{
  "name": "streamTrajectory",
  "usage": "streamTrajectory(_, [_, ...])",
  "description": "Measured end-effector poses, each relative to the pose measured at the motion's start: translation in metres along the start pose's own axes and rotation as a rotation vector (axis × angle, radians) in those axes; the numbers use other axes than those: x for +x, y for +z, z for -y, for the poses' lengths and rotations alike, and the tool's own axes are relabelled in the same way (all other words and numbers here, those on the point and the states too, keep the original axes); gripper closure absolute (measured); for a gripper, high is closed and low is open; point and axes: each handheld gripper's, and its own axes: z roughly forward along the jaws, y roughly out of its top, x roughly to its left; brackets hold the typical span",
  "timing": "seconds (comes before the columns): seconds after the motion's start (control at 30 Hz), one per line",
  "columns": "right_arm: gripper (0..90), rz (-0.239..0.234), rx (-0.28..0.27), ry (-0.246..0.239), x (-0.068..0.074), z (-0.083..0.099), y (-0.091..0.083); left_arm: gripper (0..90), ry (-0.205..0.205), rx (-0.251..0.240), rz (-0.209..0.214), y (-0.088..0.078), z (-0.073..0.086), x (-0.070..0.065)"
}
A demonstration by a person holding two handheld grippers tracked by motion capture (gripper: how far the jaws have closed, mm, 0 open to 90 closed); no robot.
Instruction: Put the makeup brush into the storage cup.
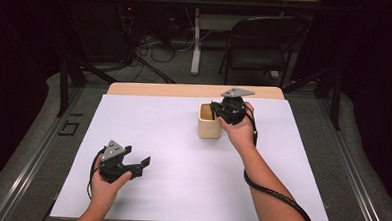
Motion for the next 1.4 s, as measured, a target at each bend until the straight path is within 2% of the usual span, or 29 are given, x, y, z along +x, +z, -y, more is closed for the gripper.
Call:
streamTrajectory(0.27, [83.2, -0.006, 0.018, -0.006, 0.0002, 0.0024, 0.0025, 16.0, -0.001, 0.0, -0.001, -0.0003, 0.0, 0.0002])
streamTrajectory(0.33, [70.3, -0.003, 0.009, -0.008, 0.001, 0.0032, 0.0029, 16.0, -0.002, 0.001, -0.002, -0.0003, 0.0, 0.0004])
streamTrajectory(0.37, [70.3, -0.003, 0.009, -0.008, 0.001, 0.0032, 0.0029, 16.0, -0.002, 0.001, -0.002, -0.0003, 0.0, 0.0004])
streamTrajectory(0.4, [62.5, 0.007, -0.003, -0.009, 0.0009, 0.0037, 0.003, 16.0, -0.001, 0.001, -0.001, -0.0003, -0.0001, 0.0005])
streamTrajectory(0.5, [56.3, 0.001, 0.001, -0.008, 0.0001, 0.0041, 0.0035, 16.0, -0.002, 0.0, -0.002, -0.0002, 0.0, 0.0003])
streamTrajectory(0.53, [49.1, 0.008, -0.01, -0.009, 0.0002, 0.0049, 0.0039, 16.0, -0.002, 0.0, -0.001, -0.0003, -0.0001, -0.0001])
streamTrajectory(0.73, [40.4, 0.018, -0.032, -0.003, -0.0006, 0.0058, 0.0024, 16.0, -0.003, -0.001, -0.001, -0.0003, -0.0001, 0.0])
streamTrajectory(1.4, [37.0, 0.012, -0.042, -0.011, 0.0044, 0.0057, -0.0037, 16.1, -0.003, 0.001, -0.001, 0.0002, 0.0001, -0.0007])
